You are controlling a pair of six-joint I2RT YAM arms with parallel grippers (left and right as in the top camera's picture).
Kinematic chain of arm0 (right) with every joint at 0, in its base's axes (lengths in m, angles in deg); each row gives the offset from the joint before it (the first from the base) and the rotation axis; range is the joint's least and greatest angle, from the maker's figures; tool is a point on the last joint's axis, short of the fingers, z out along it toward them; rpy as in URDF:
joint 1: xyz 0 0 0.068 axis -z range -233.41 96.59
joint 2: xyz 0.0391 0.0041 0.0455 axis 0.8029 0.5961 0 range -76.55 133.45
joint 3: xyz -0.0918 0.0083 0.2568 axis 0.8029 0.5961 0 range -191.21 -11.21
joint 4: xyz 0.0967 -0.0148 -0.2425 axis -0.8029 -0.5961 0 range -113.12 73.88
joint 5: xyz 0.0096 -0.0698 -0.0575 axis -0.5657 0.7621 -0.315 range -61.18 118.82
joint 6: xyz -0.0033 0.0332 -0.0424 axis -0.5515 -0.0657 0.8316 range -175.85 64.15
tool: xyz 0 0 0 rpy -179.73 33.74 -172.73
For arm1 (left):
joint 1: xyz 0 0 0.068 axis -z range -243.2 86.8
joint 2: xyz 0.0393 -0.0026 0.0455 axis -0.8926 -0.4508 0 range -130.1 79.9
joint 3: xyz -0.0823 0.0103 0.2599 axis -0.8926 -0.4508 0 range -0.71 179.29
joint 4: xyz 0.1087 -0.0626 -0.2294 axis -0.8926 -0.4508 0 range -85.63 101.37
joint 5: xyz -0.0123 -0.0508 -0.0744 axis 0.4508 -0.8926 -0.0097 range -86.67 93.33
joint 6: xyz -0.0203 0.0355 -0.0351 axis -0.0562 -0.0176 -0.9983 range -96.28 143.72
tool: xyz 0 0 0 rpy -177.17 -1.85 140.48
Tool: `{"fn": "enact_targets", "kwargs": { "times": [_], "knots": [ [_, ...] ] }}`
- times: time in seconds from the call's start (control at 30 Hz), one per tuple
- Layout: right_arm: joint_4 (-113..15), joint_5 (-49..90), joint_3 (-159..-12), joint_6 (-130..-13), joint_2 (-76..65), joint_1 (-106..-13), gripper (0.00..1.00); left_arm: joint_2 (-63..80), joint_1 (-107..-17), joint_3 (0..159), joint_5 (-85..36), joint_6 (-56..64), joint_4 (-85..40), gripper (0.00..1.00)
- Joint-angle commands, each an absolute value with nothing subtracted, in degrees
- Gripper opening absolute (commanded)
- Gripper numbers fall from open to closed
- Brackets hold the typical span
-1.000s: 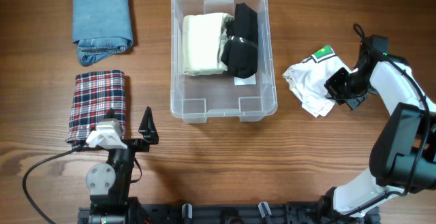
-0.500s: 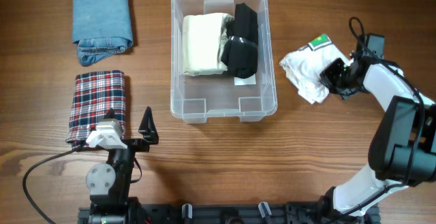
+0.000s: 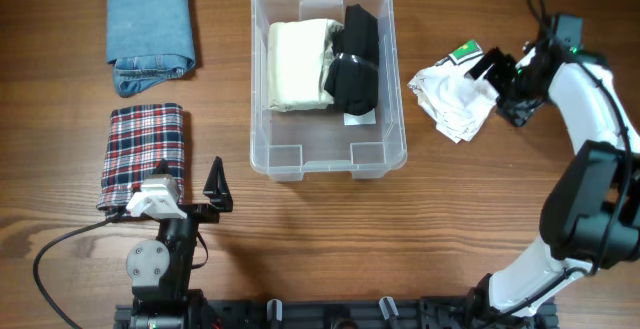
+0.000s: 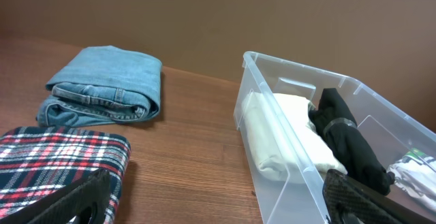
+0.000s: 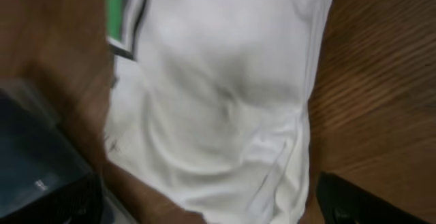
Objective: Pack container
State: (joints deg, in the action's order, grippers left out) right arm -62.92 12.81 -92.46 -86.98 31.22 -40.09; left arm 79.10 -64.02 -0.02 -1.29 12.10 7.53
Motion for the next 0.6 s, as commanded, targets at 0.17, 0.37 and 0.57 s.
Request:
{"fn": "enact_targets", "kwargs": {
  "times": [0.17,0.37,0.57],
  "knots": [
    [-65.5,2.6,-90.4,-78.9,28.7,-32.0,0.99,79.5,-64.3,-0.4,-2.0,12.8,7.5,1.0],
    [-61.6,-6.2,-84.9,-77.0,28.8,-29.2,0.96,79.5,-64.3,-0.4,-2.0,12.8,7.5,1.0],
    [-54.3,-8.7,-78.9,-80.1,29.0,-29.2,0.96,79.5,-64.3,-0.4,-2.0,12.8,7.5,1.0]
  ]
}}
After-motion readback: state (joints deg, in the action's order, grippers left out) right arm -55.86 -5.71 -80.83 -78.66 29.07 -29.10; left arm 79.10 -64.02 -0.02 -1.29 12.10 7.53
